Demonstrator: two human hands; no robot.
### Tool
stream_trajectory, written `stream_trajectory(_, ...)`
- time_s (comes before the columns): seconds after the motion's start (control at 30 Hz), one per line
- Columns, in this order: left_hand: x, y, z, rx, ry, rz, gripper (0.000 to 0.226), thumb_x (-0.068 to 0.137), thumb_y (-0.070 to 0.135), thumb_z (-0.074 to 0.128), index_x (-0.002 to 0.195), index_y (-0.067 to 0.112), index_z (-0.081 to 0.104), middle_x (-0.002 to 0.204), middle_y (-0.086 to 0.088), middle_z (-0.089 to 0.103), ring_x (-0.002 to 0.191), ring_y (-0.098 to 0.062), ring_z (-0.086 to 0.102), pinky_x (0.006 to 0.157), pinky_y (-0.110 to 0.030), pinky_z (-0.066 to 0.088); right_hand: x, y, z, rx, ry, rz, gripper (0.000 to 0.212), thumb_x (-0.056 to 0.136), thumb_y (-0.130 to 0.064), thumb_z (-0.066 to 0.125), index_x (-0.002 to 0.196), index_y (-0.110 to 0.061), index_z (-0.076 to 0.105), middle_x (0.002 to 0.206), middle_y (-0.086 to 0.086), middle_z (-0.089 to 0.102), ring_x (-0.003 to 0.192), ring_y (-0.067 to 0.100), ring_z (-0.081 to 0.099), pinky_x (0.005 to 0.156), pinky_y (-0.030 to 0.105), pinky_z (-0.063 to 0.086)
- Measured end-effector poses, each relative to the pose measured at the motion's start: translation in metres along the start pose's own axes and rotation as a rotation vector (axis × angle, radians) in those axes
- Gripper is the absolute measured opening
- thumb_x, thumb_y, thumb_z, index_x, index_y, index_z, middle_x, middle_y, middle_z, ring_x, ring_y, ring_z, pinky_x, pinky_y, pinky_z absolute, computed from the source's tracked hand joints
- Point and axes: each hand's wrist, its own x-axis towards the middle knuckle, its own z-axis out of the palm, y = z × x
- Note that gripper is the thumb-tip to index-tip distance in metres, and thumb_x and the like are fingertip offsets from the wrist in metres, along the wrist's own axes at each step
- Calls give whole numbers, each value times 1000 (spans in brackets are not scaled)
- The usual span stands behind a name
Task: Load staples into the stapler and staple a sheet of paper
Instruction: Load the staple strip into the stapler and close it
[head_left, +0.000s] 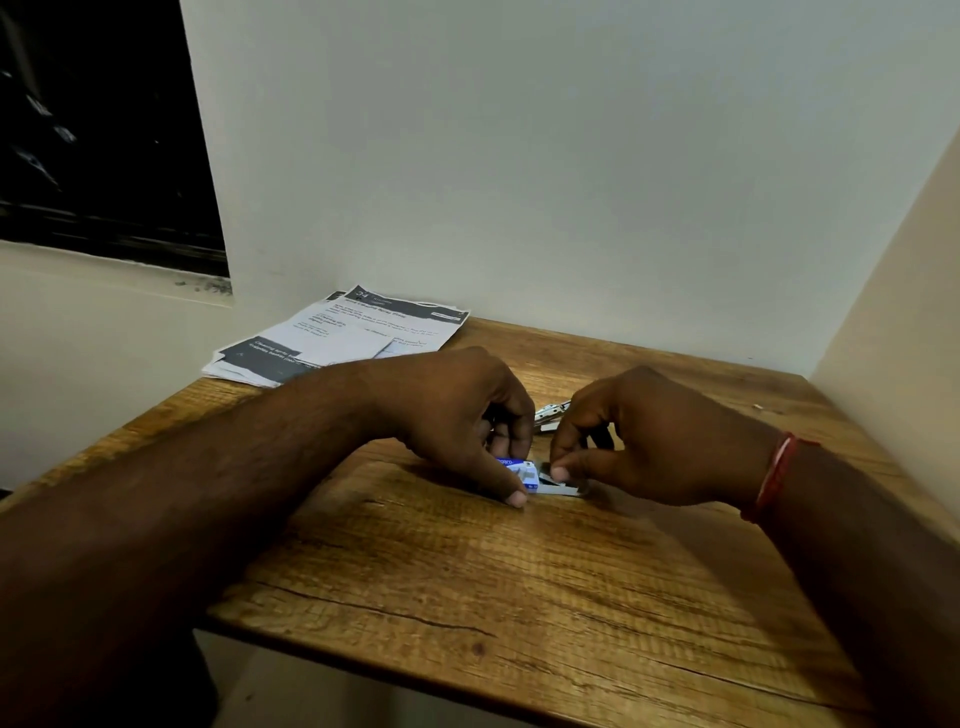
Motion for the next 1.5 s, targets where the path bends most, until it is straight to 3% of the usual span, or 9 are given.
stream_trajectory(0.27, 0, -1, 1, 5, 7, 6, 33, 79, 45, 103, 95, 24, 83, 85, 9, 81, 57, 9, 64, 58, -9, 49, 1, 8, -2, 23, -86, 26, 11, 91, -38, 90, 101, -42, 86, 99, -15, 80, 87, 11, 73, 81, 46, 65)
stream_trajectory(0.43, 1, -1, 0, 12, 8, 9, 34, 79, 47, 102, 95, 24, 83, 86, 8, 81, 58, 9, 64, 57, -9, 49, 2, 10, -2, 5, -65, 8, 12, 92, -38, 89, 103, -42, 87, 98, -16, 79, 88, 7, 70, 71, 24, 54)
stream_trajectory(0.7, 0, -1, 0, 23, 6, 3, 34, 79, 48, 102, 95, 25, 83, 86, 7, 81, 57, 9, 64, 56, -9, 48, 2, 9, -2, 9, -59, -3, 16, 94, -31, 89, 106, -41, 88, 96, -20, 81, 86, 2, 70, 68, 12, 47)
stream_trajectory(1.03, -1, 0, 0, 39, 23, 4, 36, 78, 48, 103, 96, 24, 83, 86, 6, 81, 57, 9, 63, 57, -8, 48, 2, 9, -2, 35, -53, -42, 14, 96, -30, 87, 103, -41, 88, 93, -24, 78, 85, 3, 71, 69, 12, 48)
stream_trajectory(1.13, -1, 2, 0, 42, 21, 11, 35, 79, 48, 102, 95, 24, 83, 85, 7, 81, 57, 9, 63, 58, -10, 49, 2, 7, -1, 27, -30, -40, 12, 96, -34, 86, 103, -43, 88, 95, -20, 80, 84, 8, 71, 66, 17, 49)
stream_trajectory(1.23, -1, 2, -1, 41, 19, 8, 35, 79, 47, 103, 96, 24, 83, 85, 7, 81, 57, 8, 64, 59, -10, 50, 3, 6, 1, 23, -20, -39, 10, 95, -35, 86, 102, -42, 88, 94, -16, 80, 82, 12, 71, 71, 34, 59)
stream_trajectory(1.33, -1, 2, -1, 41, 17, 3, 35, 79, 48, 102, 96, 24, 83, 85, 8, 81, 58, 8, 64, 59, -11, 50, 3, 5, 3, 6, -20, -26, 9, 95, -36, 86, 102, -42, 88, 93, -16, 80, 81, 11, 71, 72, 38, 61)
stream_trajectory(1.43, -1, 2, 0, 44, 19, -2, 36, 78, 48, 102, 96, 24, 83, 86, 7, 82, 58, 8, 64, 59, -11, 50, 2, 6, 0, -4, 7, -35, 10, 97, -34, 84, 102, -42, 88, 93, -17, 81, 80, 12, 71, 69, 34, 60)
stream_trajectory(1.5, -1, 2, 0, 44, 19, -7, 36, 78, 48, 102, 97, 24, 83, 86, 7, 82, 58, 8, 64, 58, -9, 49, 1, 8, -4, -1, 45, -42, 12, 98, -33, 84, 103, -44, 87, 94, -22, 81, 82, 10, 71, 64, 19, 54)
